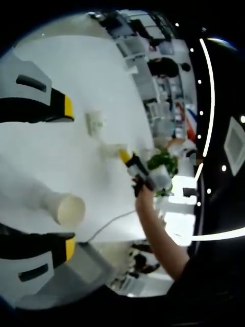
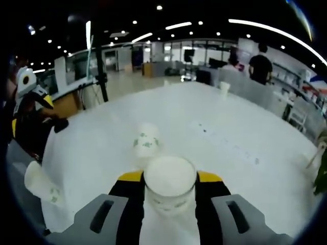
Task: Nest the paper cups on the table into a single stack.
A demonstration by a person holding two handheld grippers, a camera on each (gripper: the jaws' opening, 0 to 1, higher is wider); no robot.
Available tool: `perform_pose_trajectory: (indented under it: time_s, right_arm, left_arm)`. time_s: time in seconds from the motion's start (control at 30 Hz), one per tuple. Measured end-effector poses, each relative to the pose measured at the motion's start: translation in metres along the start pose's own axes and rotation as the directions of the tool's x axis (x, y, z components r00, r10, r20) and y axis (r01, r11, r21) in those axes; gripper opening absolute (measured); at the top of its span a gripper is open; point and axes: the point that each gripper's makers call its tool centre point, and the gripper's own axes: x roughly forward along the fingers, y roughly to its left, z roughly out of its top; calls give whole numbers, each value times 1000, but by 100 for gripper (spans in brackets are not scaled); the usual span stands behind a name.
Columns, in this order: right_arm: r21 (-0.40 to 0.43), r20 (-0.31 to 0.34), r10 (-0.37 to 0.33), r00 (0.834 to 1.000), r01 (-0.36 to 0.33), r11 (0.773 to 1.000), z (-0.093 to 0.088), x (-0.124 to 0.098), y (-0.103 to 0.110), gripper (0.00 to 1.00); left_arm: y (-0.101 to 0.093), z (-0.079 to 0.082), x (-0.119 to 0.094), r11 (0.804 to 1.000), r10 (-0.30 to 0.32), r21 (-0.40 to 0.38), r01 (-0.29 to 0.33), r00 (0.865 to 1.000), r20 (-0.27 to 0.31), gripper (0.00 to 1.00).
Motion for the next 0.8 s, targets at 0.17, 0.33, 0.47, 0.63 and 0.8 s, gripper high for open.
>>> perform_pose_trajectory:
  time_s: [0.17,0.33,0.47,0.63,0.8]
  right_arm:
    - [4,35,16,999,-16,1000,10,-13,14,35]
    - [14,69,34,997,-35,999,19,-24,28,35]
    - [28,100,43,994,-46,999,28,-35,39,35]
    - [76,146,51,988,-63,995,38,-47,50,35]
    - [90,168,66,984,-82,993,43,-57,64,35]
  left_arm:
    - [0,2,0,1000,-1,5,1,1000,3,88]
    - [-1,4,2,1000,-6,4,6,1000,5,88]
    - [-1,4,2,1000,-7,6,7,1000,5,88]
    - [0,8,3,1000,-4,13,4,1000,11,88]
    - [-1,10,3,1000,-5,17,5,1000,15,88]
